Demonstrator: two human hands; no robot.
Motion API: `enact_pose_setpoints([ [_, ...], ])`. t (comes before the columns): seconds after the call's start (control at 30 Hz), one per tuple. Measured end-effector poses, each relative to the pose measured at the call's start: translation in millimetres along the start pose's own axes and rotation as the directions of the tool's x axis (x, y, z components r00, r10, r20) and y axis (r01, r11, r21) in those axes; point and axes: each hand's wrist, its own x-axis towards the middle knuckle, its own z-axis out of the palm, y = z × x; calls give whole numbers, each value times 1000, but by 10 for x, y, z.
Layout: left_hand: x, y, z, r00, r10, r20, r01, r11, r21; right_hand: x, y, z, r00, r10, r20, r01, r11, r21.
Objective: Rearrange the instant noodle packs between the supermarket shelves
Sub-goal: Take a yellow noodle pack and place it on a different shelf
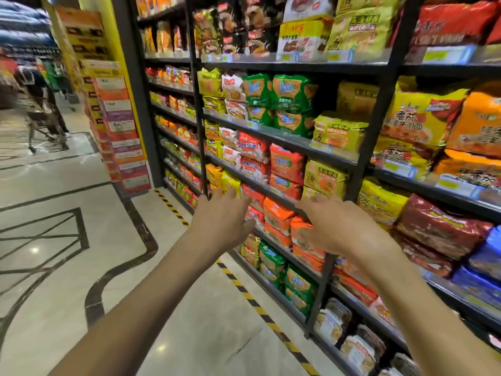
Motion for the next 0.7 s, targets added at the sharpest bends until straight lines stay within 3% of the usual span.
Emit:
enact_pose_setpoints([
  [0.33, 1235, -1008, 156, 1000, -14, 7, 15, 999, -51, 1544, -465, -46, 997, -75, 32, 74, 997, 34],
  [0.53, 1946, -1699, 392, 999, 19, 35, -16, 995, -98, 2508, -826, -69, 998, -49, 38, 48, 998, 29],
  [0.7, 2874, -2603, 355, 997, 64, -48, -67, 995, -69, 3493, -1178, -201, 1000, -5, -12, 5, 999, 39],
])
